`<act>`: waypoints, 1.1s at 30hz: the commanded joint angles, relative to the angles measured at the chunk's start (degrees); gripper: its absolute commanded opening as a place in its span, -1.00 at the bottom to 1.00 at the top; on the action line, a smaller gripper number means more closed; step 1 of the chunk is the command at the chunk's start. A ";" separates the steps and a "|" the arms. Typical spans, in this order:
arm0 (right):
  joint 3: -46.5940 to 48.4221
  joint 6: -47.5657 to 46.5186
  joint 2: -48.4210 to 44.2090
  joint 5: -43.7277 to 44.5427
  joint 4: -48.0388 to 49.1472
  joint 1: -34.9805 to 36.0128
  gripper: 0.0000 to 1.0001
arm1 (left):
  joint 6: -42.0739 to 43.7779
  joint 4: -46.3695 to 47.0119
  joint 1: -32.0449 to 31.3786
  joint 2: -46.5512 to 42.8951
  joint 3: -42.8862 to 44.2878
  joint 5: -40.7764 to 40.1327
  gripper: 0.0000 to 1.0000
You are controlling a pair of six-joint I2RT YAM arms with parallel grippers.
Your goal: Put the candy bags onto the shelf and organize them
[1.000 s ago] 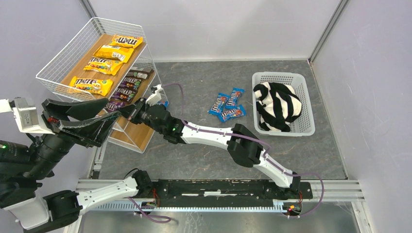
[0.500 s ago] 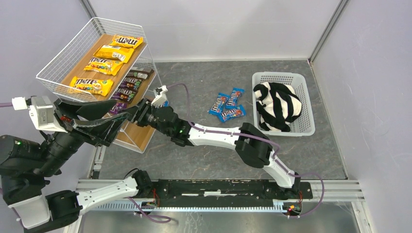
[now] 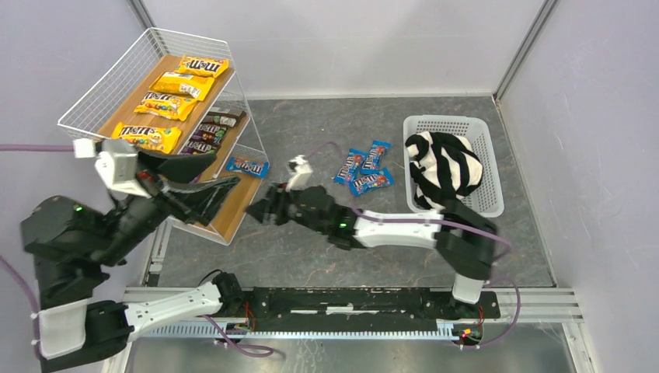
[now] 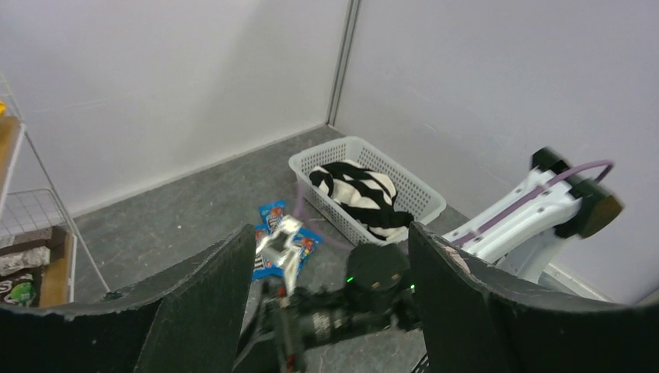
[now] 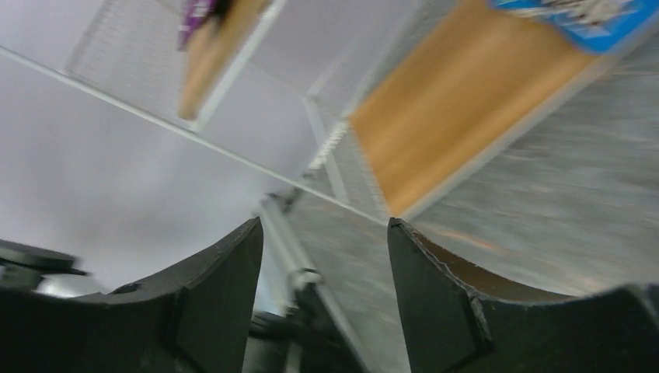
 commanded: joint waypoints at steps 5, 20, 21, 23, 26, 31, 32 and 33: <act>-29.15 -22.32 -24.26 15.60 -1.52 -12.11 0.62 | -4.69 13.16 -0.03 4.66 -11.11 2.23 0.57; -19.17 -38.66 -14.24 18.66 -16.03 -35.87 0.83 | -10.11 25.59 -0.05 21.24 -23.85 -0.07 0.47; -20.05 -39.73 -14.51 19.10 -15.83 -36.53 0.83 | -10.27 24.86 -0.11 22.72 -23.73 0.48 0.48; -22.49 -40.89 -15.24 19.30 -15.08 -38.27 0.83 | -10.62 23.85 -0.12 25.38 -24.12 0.78 0.48; -27.02 -40.14 -16.63 17.61 -14.21 -42.34 0.84 | -12.31 24.45 -0.05 28.19 -26.61 -0.04 0.49; -31.13 -39.39 -18.66 11.87 -13.06 -47.73 0.82 | -14.36 26.86 -0.10 31.04 -31.35 0.41 0.49; -31.30 -40.08 -18.98 9.82 -12.53 -47.88 0.82 | -14.44 26.75 -0.12 31.41 -31.69 0.44 0.49; -31.08 -40.86 -18.95 7.01 -12.26 -47.83 0.82 | -14.48 26.61 -0.08 31.65 -31.84 0.52 0.49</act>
